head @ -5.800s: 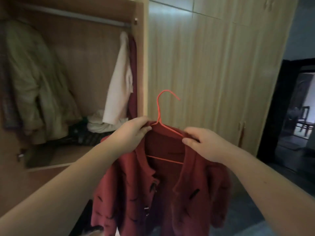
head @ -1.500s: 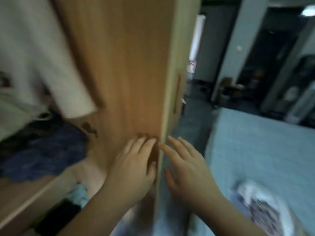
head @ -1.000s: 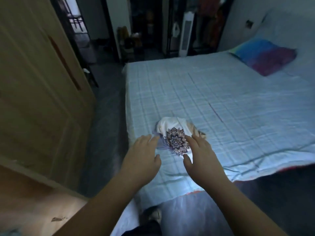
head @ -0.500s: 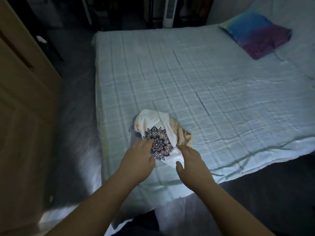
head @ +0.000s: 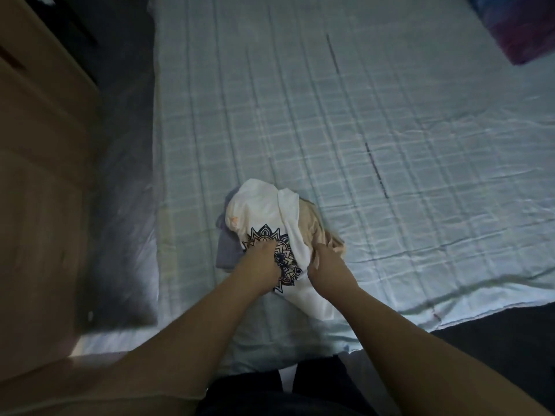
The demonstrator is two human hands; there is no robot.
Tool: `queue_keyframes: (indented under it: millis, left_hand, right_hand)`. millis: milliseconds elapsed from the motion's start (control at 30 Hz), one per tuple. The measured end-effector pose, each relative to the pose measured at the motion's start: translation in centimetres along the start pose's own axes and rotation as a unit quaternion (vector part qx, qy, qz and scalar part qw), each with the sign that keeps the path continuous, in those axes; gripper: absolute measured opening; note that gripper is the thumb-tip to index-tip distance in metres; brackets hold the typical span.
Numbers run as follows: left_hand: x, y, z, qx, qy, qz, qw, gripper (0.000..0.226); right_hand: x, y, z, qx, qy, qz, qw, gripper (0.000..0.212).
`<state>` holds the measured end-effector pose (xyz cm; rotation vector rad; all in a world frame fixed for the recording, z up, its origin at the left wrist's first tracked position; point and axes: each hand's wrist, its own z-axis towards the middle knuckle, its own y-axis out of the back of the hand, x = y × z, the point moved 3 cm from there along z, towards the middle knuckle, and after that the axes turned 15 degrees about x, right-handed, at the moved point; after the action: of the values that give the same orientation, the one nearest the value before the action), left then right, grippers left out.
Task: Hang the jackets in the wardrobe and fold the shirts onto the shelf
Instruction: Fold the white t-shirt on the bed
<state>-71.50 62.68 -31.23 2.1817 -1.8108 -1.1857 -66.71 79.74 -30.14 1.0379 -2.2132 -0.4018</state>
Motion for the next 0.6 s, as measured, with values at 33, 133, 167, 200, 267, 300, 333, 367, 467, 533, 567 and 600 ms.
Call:
queue_keyframes:
  millis: [33,133,167,200,267,300,333,367,467,533,567,600]
  left_hand:
    - [0.0,-0.3,1.0,0.0,0.012,-0.02,1.0,0.025]
    - [0.0,-1.2,3.9,-0.027,0.043,-0.074,0.996,0.027]
    - [0.1,-1.6,4.6,-0.036,0.054,-0.09,0.994,0.033]
    - [0.1,-2.1,5.3,-0.046,0.063,-0.112,0.991,0.04]
    - [0.2,-3.2,6.0,-0.055,0.088,-0.162,0.981,0.051]
    - [0.3,-3.9,6.3,-0.058,0.101,-0.185,0.976,0.053]
    - [0.3,-4.5,6.4,-0.062,0.109,-0.205,0.971,0.053]
    - [0.1,-5.0,6.4,-0.064,0.116,-0.224,0.966,0.05]
    - [-1.1,-6.1,5.5,-0.073,0.125,-0.238,0.96,0.043]
    - [-1.7,-6.7,4.7,-0.09,0.128,-0.244,0.957,0.043]
    - [-1.9,-7.0,4.2,-0.092,0.131,-0.246,0.956,0.042]
    - [-2.2,-7.4,3.9,-0.098,0.13,-0.247,0.955,0.041]
  right_hand:
    - [-0.1,0.2,1.3,0.008,0.005,-0.002,1.0,0.051]
    - [0.0,0.7,5.3,0.012,0.021,-0.013,1.0,0.051]
    - [0.0,0.7,6.6,0.015,0.028,-0.011,0.999,0.05]
    - [-0.1,0.5,8.0,0.022,0.039,-0.002,0.999,0.049]
    - [-0.4,0.1,10.0,0.048,0.044,0.03,0.997,0.049]
    - [-0.6,-0.2,10.8,0.064,0.038,0.044,0.996,0.049]
    - [-1.0,-0.5,11.5,0.085,0.029,0.053,0.995,0.049]
    - [-1.0,-0.6,11.9,0.101,0.022,0.051,0.993,0.047]
    - [-1.7,-0.5,12.4,0.119,-0.02,0.058,0.991,0.045]
    - [-2.3,0.0,12.2,0.122,-0.017,0.095,0.988,0.053]
    - [-2.5,0.5,11.8,0.127,-0.003,0.116,0.985,0.053]
    - [-2.9,1.0,11.5,0.14,0.0,0.143,0.98,0.052]
